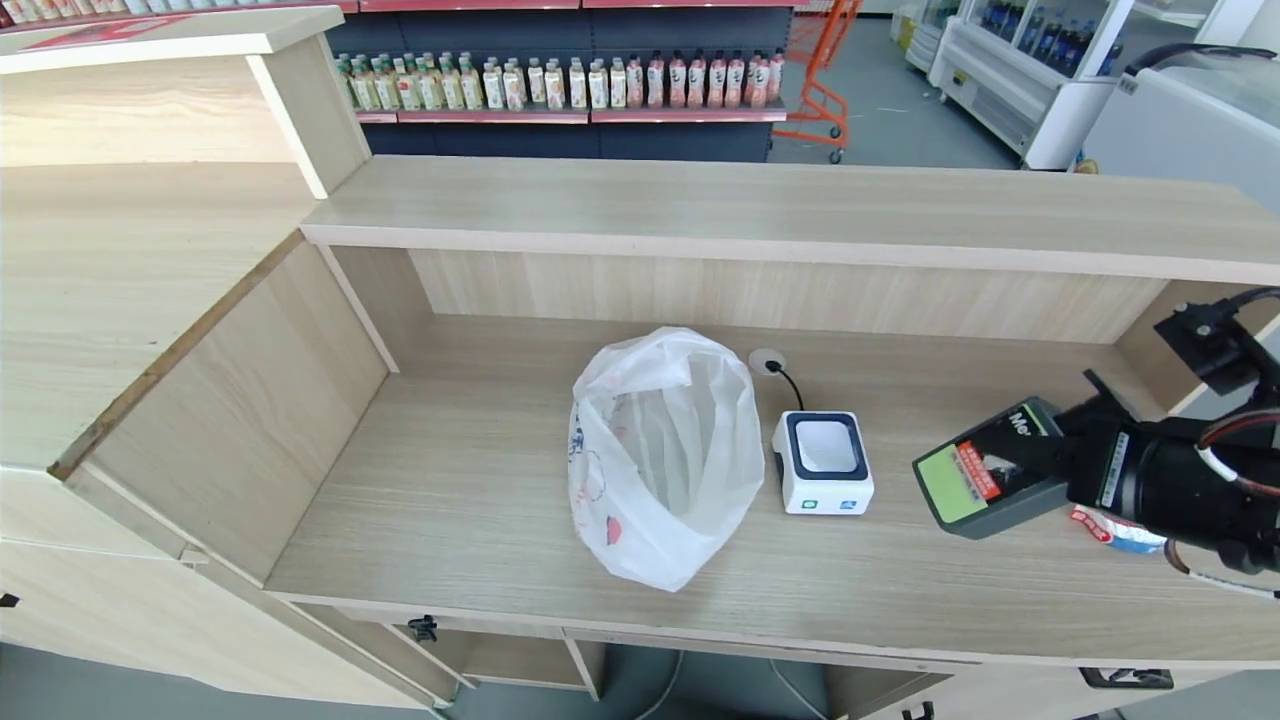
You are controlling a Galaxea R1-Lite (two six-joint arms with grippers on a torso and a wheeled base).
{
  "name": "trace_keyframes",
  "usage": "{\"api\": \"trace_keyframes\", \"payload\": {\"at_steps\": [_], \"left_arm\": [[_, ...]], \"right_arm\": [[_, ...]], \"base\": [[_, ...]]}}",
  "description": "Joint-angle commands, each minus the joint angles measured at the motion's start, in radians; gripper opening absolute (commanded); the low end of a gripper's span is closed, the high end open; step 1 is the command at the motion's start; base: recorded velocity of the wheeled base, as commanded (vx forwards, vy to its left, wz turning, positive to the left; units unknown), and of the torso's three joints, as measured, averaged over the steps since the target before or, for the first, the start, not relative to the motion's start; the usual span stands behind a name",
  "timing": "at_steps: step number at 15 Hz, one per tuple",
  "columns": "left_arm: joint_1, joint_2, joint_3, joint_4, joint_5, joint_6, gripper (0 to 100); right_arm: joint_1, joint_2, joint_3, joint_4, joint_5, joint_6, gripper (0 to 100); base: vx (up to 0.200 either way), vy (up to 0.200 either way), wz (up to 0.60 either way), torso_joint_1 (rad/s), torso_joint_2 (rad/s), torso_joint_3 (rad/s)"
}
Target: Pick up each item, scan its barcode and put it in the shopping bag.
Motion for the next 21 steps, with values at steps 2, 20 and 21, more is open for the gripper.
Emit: {"api": "trace_keyframes", "payload": {"at_steps": [2, 20, 21], "left_arm": [[0.000, 0.000, 0.000, 0.000, 0.000, 0.000, 100], [0.000, 0.000, 0.000, 0.000, 0.000, 0.000, 100], [0.000, 0.000, 0.000, 0.000, 0.000, 0.000, 100]], "right_arm": [[0.004, 0.069, -0.034, -0.002, 0.000, 0.000, 0], [0.193, 0.732, -0.367, -0.315, -0.009, -0.486, 0], [0.211, 0.753, -0.384, -0.332, -0.009, -0.488, 0]], "base": [[0.000, 0.100, 0.00, -0.001, 0.00, -0.001], [0.000, 0.000, 0.00, 0.000, 0.00, 0.000], [0.000, 0.000, 0.00, 0.000, 0.00, 0.000]]}}
